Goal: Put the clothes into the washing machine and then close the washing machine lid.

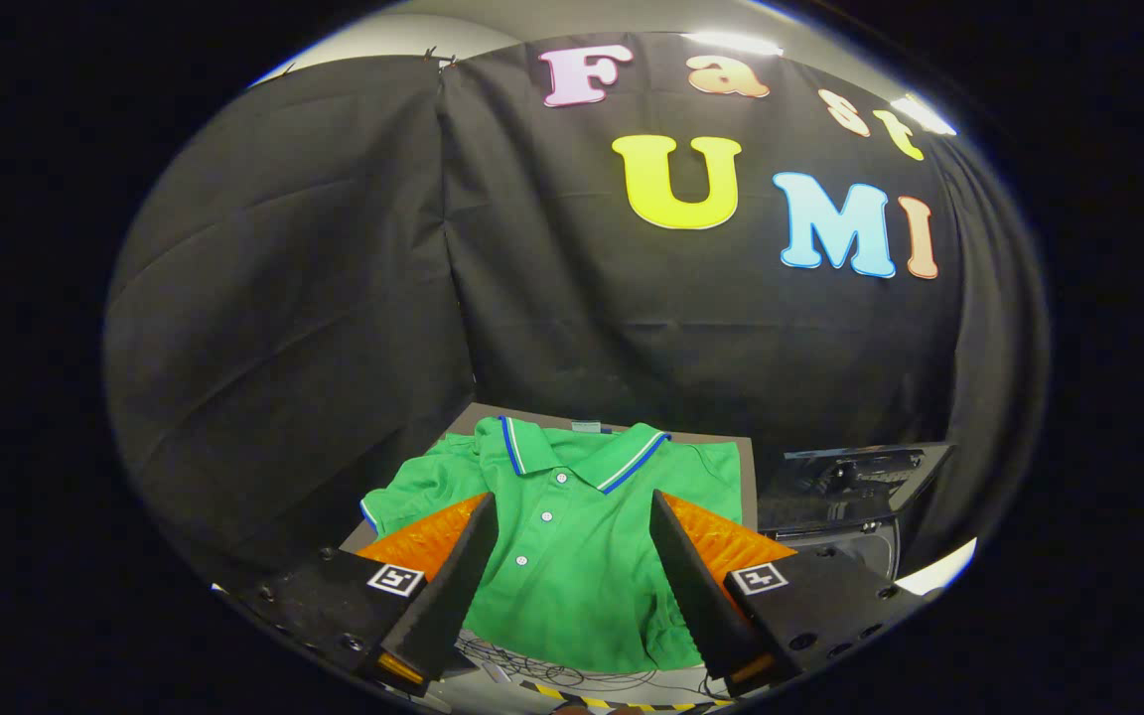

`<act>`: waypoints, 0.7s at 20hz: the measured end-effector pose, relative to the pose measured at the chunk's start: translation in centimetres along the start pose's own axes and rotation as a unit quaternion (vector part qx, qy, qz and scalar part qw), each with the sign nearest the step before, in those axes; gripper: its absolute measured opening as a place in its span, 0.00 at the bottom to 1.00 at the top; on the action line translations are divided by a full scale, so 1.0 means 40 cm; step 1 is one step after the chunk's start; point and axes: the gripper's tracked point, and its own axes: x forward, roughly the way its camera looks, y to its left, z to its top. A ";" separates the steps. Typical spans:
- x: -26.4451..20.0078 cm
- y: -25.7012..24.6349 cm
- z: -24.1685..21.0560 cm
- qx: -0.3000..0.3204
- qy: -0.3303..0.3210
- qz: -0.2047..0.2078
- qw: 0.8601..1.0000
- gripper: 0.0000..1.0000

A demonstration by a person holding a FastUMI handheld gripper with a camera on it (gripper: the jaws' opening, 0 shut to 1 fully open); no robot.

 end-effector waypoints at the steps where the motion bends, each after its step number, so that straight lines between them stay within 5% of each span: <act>1: 0.028 0.010 -0.011 -0.003 0.013 0.000 1.000 0.96; 14: 0.219 0.077 -0.146 -0.031 0.113 -0.022 0.993 0.97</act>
